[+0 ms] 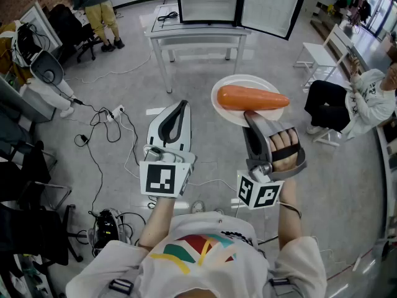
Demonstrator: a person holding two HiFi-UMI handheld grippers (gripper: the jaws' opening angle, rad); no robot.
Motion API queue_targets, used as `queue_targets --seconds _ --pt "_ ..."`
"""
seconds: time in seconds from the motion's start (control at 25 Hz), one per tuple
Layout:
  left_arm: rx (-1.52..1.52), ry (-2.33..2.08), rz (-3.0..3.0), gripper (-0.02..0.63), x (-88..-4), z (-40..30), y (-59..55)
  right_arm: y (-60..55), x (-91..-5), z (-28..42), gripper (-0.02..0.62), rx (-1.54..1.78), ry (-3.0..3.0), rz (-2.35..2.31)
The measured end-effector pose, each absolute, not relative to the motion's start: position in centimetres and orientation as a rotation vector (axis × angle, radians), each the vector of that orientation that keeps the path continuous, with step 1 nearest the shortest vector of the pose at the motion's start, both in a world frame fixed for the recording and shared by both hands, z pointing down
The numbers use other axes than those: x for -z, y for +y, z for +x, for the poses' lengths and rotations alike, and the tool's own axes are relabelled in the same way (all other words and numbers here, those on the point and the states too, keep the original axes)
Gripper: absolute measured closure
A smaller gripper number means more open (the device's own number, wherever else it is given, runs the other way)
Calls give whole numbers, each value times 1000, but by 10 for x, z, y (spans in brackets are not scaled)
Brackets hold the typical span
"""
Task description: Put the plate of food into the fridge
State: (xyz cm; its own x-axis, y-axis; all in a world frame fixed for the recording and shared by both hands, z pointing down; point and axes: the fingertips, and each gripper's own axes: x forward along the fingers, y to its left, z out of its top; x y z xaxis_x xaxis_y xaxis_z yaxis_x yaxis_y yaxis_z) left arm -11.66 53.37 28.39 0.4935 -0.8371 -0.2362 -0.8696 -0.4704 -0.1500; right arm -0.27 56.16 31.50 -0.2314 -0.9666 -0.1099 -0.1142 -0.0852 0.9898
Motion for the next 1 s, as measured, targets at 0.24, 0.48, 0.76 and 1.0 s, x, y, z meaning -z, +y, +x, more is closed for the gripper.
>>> queue_targets --seconds 0.24,0.48,0.76,1.0 --pt "-194 1461 -2489 600 -284 -120 534 561 -313 -3 555 1410 -1411 1240" --pt "-199 1467 -2492 600 -288 -136 534 565 -316 -18 555 1412 -1430 1234" --pt "-207 1463 -2499 600 -291 -159 528 560 -314 -38 557 1415 -1418 1231" --pt "-225 1458 -2510 600 -293 -179 522 557 -318 -48 557 1386 -1392 1237"
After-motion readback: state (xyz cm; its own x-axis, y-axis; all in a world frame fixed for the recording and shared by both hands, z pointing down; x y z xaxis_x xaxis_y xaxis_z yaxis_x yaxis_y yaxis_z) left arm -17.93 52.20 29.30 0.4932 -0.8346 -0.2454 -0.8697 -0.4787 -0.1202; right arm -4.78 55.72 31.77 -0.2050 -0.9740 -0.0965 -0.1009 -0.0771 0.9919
